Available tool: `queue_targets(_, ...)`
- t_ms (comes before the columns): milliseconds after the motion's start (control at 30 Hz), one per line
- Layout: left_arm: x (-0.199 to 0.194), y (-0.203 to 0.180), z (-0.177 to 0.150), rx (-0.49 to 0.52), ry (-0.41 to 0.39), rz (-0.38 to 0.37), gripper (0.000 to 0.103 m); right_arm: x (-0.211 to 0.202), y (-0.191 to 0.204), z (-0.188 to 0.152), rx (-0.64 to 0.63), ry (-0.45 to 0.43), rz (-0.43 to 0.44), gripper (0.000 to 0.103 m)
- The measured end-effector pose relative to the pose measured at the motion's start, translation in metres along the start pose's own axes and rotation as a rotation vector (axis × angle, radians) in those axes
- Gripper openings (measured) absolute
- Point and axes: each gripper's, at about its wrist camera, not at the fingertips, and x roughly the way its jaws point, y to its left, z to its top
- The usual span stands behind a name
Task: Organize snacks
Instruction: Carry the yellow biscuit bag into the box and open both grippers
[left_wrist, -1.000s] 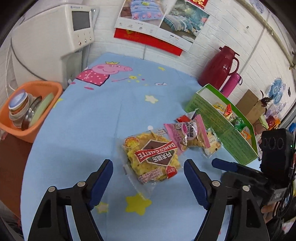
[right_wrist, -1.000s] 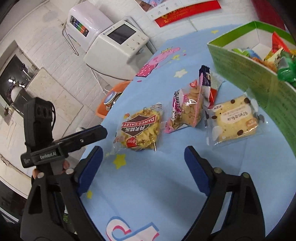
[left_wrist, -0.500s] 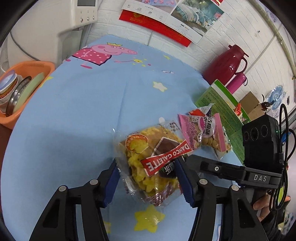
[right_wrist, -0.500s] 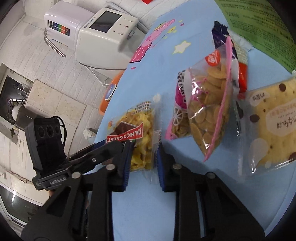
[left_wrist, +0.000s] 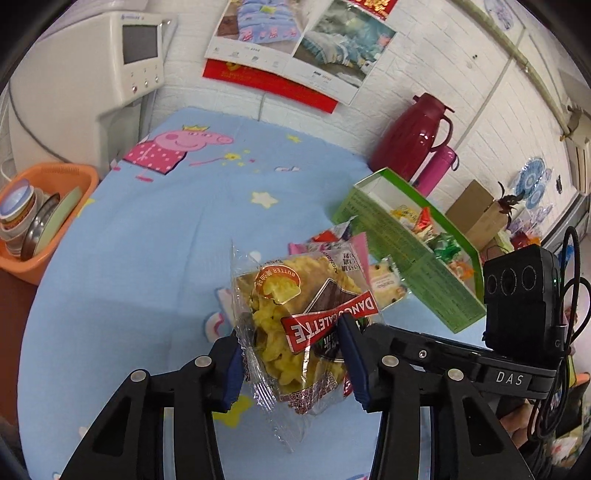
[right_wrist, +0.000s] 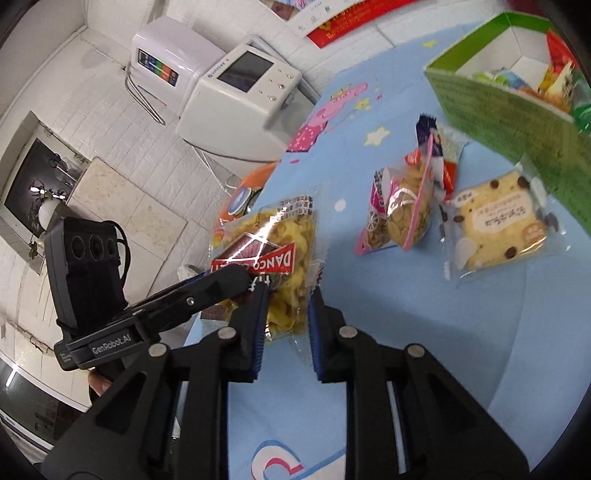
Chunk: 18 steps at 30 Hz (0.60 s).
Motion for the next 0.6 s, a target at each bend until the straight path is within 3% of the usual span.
queue_targets(267,0.003,-0.073,0.048,0.094,-0.092,-0.106,0.047,-0.083,0.000,0.034,-0.045,-0.169,-0.053,0.023)
queue_targets(600,0.061,-0.150,0.118,0.155,-0.107,-0.221,0.047,-0.150,-0.039,0.085,-0.037,-0.303,-0.158,0.023)
